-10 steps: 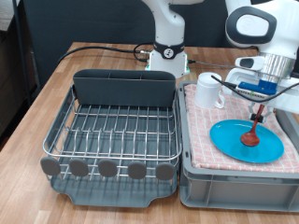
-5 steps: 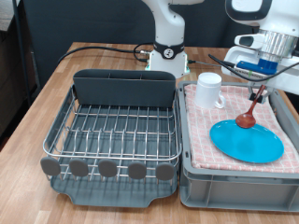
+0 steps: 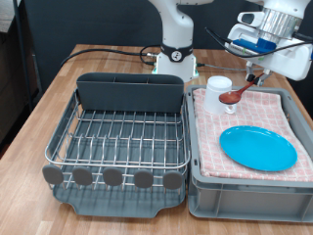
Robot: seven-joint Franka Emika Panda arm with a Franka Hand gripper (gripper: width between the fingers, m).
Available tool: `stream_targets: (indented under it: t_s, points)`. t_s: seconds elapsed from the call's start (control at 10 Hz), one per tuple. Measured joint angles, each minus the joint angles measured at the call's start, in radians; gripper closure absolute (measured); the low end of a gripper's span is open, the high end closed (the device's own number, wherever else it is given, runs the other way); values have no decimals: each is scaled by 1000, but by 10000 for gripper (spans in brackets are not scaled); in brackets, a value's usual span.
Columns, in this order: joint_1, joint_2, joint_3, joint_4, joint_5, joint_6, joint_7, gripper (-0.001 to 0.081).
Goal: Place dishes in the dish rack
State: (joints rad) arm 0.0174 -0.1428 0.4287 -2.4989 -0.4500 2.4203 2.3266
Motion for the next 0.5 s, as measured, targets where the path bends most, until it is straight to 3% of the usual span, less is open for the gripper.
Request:
stream_targets:
  t_s: [0.2,0.5]
  points:
    - [-5,7,-2,3,1,-5,40,715]
    - [-32,-28,-33,-19,6,-87,231,715]
